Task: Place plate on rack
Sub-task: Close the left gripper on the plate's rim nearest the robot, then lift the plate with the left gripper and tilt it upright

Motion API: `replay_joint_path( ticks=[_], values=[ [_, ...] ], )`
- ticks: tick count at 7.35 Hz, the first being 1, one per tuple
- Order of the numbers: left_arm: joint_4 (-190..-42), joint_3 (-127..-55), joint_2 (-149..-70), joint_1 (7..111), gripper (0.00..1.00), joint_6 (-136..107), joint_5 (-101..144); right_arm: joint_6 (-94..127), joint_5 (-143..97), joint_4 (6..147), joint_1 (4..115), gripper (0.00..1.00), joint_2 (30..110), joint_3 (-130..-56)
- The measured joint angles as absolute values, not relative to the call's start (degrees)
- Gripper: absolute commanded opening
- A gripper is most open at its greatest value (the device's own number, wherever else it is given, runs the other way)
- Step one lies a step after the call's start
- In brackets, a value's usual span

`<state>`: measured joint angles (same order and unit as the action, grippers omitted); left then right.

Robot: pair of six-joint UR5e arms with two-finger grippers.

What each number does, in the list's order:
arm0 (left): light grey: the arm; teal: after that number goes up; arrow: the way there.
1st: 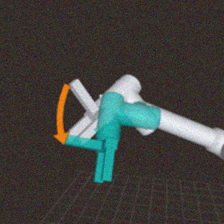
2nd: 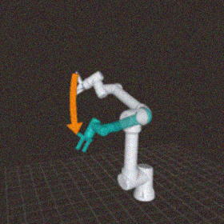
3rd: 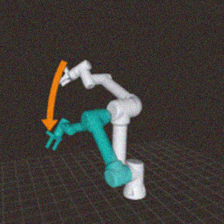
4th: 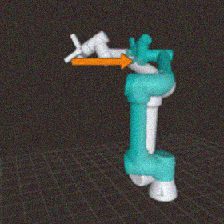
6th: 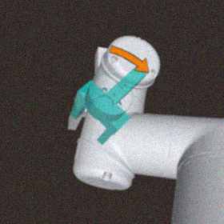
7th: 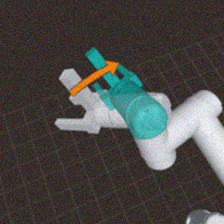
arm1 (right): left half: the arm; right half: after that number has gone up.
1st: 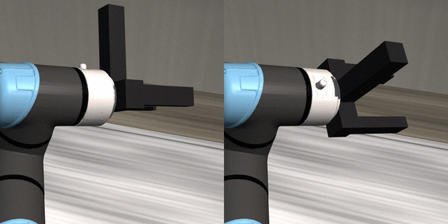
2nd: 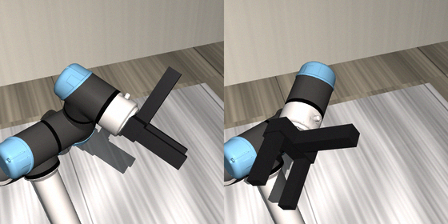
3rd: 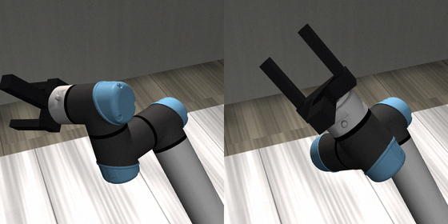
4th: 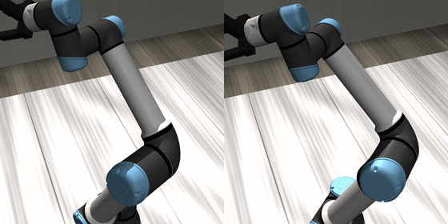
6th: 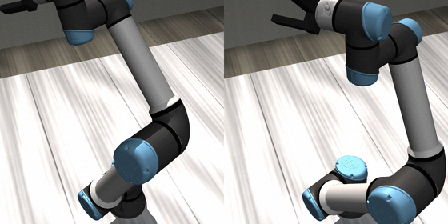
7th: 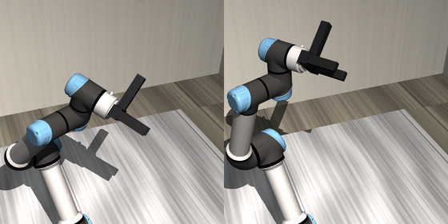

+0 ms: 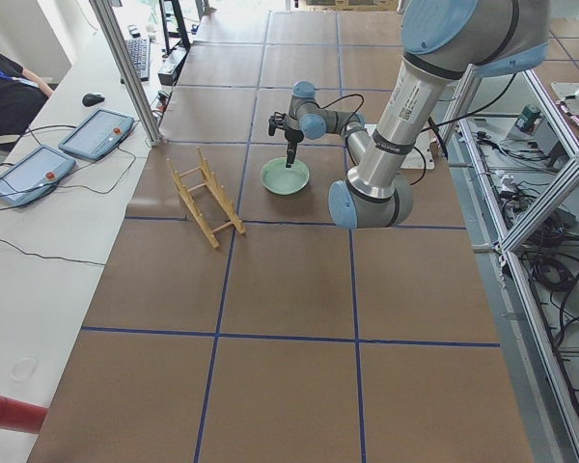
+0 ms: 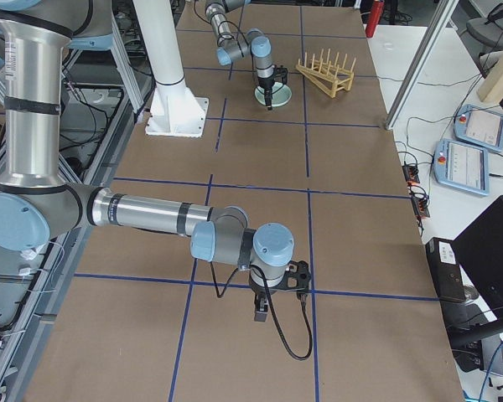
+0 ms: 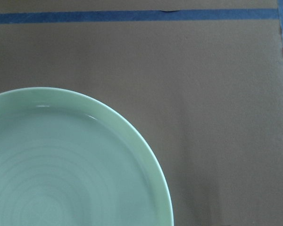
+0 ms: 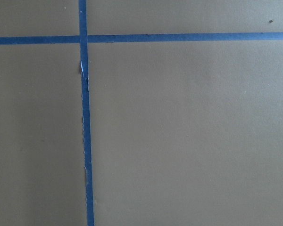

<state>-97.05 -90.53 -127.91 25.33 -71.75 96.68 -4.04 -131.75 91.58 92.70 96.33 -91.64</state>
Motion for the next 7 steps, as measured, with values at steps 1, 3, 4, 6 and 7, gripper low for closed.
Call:
replay_joint_path(
  ticks=[1,3,4,6,7],
  values=[
    [-97.0,-90.6,-127.9,25.36,0.0,-71.63,96.68,-4.04,-131.75,91.58,92.71,1.0,96.33,-91.64],
    [-96.86,-90.68,-127.88,25.39,0.0,-71.68,96.67,-4.04,-131.75,91.58,92.72,1.0,96.33,-91.66],
    [-96.81,-90.75,-127.89,25.42,0.0,-71.66,96.67,-4.04,-131.75,91.58,92.71,1.0,96.33,-91.67],
    [-95.1,-92.4,-127.91,25.83,0.0,-71.68,96.68,-4.04,-131.75,91.58,92.69,1.0,96.33,-91.67],
    [-91.42,-95.61,-127.97,26.78,0.0,-71.49,96.68,-4.04,-131.75,91.58,92.68,1.0,96.33,-91.67]
  ],
)
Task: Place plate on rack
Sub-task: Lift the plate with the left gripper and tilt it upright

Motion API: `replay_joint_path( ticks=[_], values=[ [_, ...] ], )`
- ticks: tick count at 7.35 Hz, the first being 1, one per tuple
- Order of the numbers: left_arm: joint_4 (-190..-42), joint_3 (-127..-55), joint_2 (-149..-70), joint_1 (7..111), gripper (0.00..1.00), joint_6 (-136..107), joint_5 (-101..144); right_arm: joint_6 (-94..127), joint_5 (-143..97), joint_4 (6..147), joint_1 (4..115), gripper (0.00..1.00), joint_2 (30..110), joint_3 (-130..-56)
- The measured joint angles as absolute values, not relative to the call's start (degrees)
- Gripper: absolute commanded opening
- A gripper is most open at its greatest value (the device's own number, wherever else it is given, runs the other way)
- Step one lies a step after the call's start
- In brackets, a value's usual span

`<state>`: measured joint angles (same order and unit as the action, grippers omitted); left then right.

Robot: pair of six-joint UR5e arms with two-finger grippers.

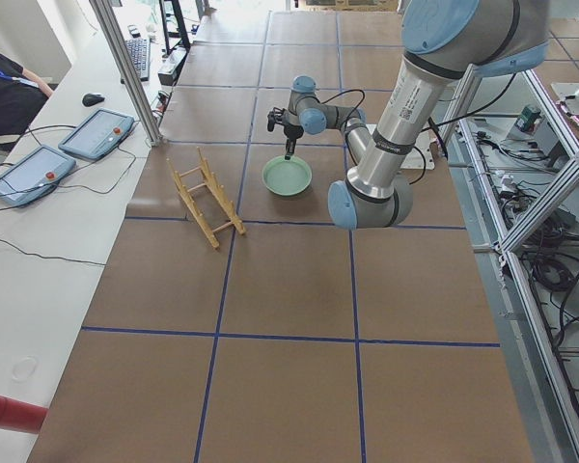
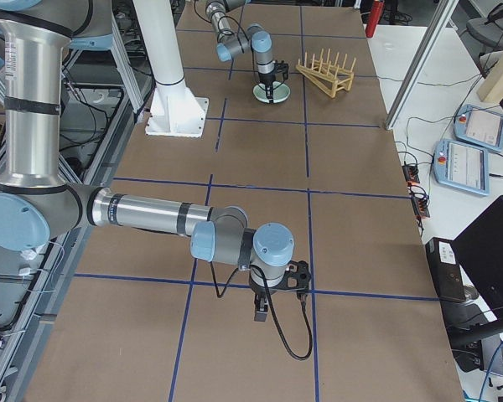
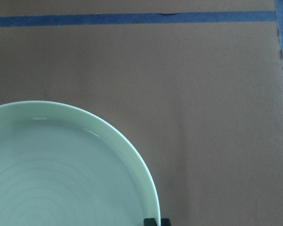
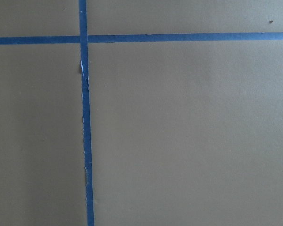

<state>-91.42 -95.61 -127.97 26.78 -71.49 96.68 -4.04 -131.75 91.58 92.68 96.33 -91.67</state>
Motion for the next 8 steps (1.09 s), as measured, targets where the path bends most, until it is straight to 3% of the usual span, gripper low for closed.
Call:
replay_joint_path(
  ticks=[4,8],
  values=[
    [-68.58,-111.87,-134.15,35.97,0.0,-68.25,99.22,-4.04,-131.75,91.58,92.69,1.0,96.33,-91.67],
    [-60.1,-119.35,-139.58,53.37,0.0,-64.61,107.72,-4.01,-131.75,91.58,92.64,1.0,96.33,-91.67]
  ],
)
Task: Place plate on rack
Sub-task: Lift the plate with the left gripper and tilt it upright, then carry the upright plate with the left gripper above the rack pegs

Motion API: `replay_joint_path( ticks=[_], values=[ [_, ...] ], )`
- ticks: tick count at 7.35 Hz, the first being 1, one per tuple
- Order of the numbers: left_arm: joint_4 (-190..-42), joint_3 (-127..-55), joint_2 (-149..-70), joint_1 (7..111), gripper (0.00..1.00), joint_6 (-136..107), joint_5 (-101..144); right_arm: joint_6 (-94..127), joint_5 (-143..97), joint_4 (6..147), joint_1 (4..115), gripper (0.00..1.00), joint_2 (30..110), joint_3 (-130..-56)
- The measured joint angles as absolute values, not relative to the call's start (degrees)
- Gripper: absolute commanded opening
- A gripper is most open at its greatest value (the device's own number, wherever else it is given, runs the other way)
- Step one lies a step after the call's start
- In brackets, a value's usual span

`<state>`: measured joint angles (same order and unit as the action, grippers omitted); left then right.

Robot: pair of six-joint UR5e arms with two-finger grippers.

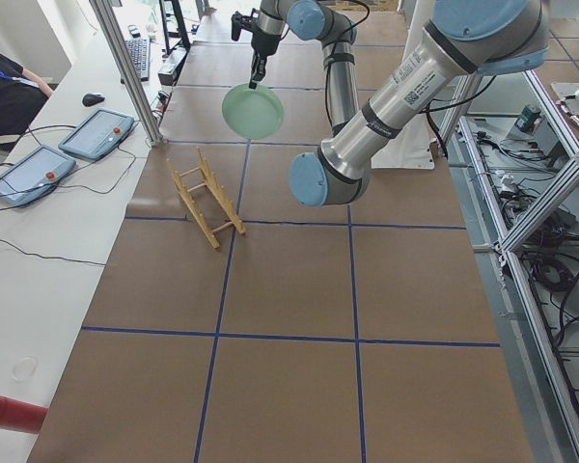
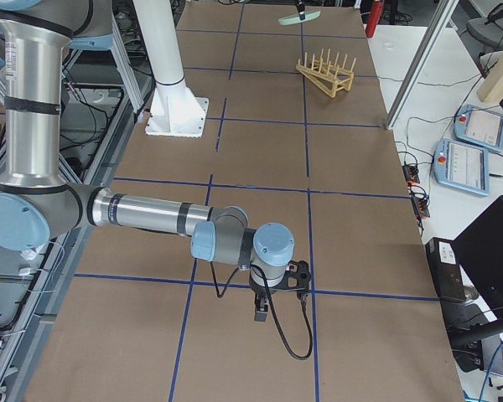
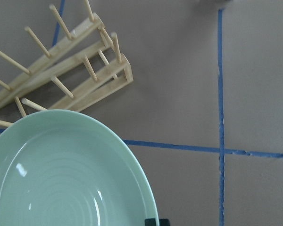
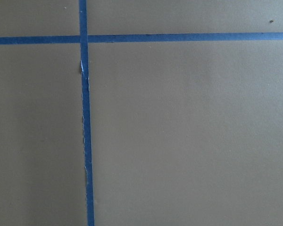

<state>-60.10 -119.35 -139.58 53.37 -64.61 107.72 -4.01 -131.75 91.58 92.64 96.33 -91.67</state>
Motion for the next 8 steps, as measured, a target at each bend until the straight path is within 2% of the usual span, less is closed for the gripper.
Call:
replay_joint_path(
  ticks=[2,4,6,8],
  values=[
    [-71.87,-120.51,-133.65,64.51,0.0,-62.24,119.2,-4.03,-131.75,91.58,92.64,1.0,96.33,-91.62],
    [-95.08,-119.64,-120.85,71.89,0.0,-63.63,132.2,-4.04,-131.75,91.58,92.67,1.0,96.33,-91.59],
    [-117.3,-115.32,-113.86,74.1,0.0,-74.49,136.14,-4.04,-131.75,91.58,92.67,1.0,96.33,-91.58],
    [-141.37,-107.86,-109.96,74.2,0.0,-88.99,136.13,-4.04,-131.75,91.58,92.69,1.0,96.32,-91.58]
  ],
)
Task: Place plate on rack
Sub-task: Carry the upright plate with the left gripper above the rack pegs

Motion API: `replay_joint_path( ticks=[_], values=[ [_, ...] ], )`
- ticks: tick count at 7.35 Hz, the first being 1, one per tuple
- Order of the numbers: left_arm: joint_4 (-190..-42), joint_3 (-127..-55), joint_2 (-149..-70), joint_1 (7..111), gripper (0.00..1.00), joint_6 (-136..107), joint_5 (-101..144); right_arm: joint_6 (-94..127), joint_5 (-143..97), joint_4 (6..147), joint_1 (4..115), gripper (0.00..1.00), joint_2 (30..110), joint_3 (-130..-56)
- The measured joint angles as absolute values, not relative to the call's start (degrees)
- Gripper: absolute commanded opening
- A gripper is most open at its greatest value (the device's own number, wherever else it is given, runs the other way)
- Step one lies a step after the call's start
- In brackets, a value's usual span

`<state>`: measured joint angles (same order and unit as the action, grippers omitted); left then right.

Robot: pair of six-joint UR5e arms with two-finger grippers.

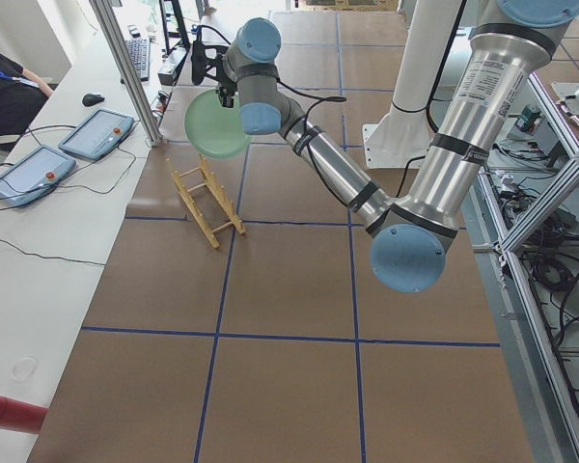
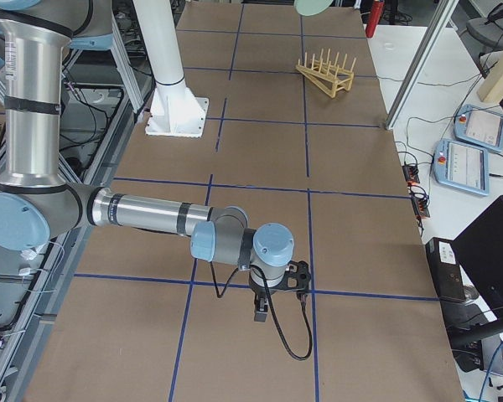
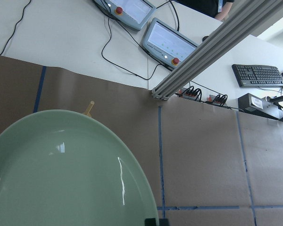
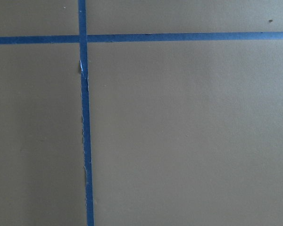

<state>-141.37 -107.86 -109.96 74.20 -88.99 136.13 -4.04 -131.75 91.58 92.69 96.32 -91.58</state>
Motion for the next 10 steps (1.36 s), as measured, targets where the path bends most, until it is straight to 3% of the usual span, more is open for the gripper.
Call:
replay_joint_path(
  ticks=[3,7,10],
  values=[
    [-168.49,-97.66,-108.68,73.3,0.0,-109.2,125.29,-4.04,-131.75,91.58,92.69,1.0,96.33,-91.58],
    [-177.98,-92.25,-110.43,61.79,0.0,-115.32,107.07,-4.04,-131.75,91.58,92.68,1.0,96.33,-91.65],
    [-179.41,-84.24,-115.7,59.79,0.0,-115.21,103.48,-4.04,-131.75,91.58,92.68,1.0,96.33,-91.64]
  ],
)
